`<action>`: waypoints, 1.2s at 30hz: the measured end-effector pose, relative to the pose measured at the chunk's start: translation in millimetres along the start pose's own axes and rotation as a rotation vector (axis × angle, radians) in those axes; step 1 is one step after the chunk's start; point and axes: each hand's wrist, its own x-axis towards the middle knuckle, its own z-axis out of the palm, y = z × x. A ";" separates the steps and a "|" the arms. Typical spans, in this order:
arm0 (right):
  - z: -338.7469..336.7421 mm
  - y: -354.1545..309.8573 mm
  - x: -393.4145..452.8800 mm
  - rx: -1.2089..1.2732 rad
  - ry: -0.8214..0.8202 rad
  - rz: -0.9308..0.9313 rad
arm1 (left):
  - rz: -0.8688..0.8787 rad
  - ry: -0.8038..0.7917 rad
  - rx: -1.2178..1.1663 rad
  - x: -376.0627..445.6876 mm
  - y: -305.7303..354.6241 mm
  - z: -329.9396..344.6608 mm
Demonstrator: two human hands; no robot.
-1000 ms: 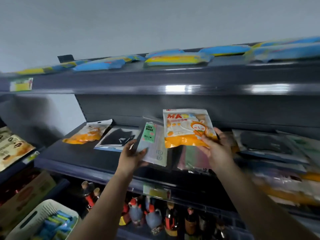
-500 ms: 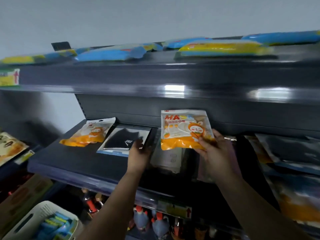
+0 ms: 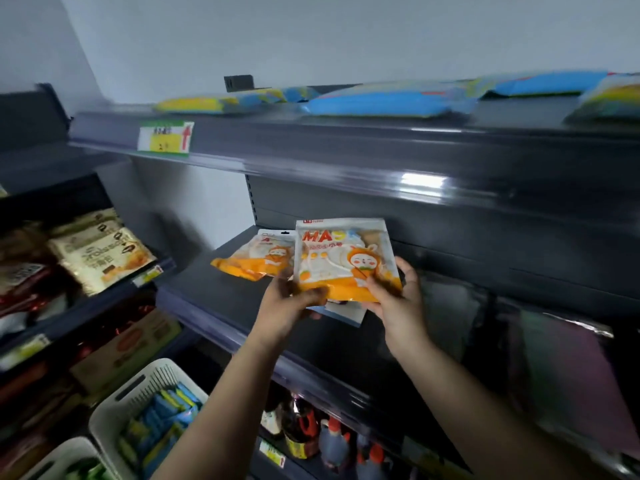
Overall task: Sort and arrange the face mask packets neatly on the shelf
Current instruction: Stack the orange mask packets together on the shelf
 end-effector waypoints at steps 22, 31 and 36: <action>178.8 111.4 64.1 -1.198 0.063 -0.139 | 0.047 -0.114 0.399 156.0 14.0 -212.5; 184.2 126.1 85.3 -1.613 0.009 -0.077 | 0.014 -0.204 0.876 199.5 -2.9 -217.7; 188.6 115.2 84.4 -1.597 0.044 -0.108 | 0.162 -0.147 1.159 197.0 6.2 -207.3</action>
